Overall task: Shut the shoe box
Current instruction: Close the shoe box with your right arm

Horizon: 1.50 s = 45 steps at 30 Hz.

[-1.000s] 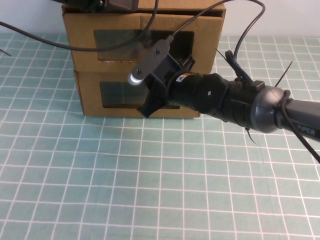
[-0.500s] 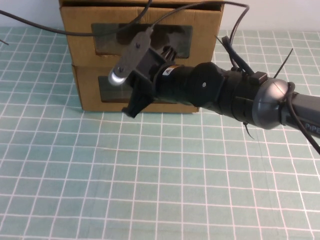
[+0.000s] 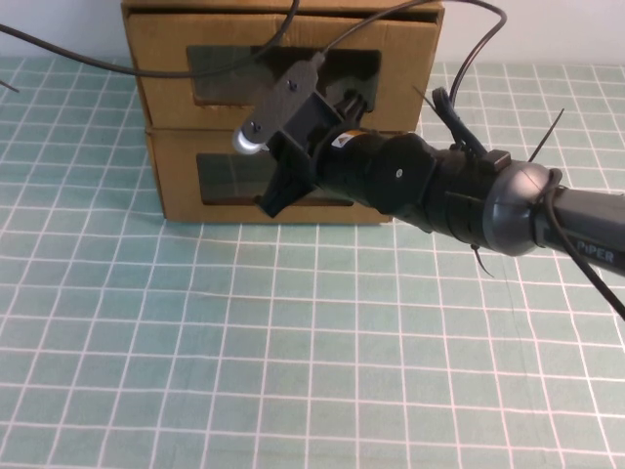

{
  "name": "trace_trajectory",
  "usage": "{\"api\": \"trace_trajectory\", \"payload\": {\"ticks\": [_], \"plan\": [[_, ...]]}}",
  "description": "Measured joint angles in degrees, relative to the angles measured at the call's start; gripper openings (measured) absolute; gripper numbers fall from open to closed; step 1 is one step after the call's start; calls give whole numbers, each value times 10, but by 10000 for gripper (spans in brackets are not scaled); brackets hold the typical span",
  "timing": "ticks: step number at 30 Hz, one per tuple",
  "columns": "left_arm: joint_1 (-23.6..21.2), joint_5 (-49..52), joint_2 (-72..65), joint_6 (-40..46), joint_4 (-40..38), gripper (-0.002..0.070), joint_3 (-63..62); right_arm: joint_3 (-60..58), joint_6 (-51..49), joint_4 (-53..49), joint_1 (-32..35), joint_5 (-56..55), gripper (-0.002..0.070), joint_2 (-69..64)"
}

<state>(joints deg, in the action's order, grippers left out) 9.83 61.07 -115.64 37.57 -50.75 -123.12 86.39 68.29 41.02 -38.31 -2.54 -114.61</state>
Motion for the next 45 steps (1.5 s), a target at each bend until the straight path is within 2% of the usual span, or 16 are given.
{"api": "trace_trajectory", "payload": {"ticks": [9,17,33,45], "plan": [[0,6,0,0,0,-5,0,0,1,14,6,1,-15,0],[0,11,0,0,0,-5,0,0,2,-7,7,62,-14,39],[0,11,0,0,0,-5,0,2,2,-5,-1,-72,-14,69],[0,11,0,0,0,-5,0,34,2,-6,6,-24,-14,49]]}}
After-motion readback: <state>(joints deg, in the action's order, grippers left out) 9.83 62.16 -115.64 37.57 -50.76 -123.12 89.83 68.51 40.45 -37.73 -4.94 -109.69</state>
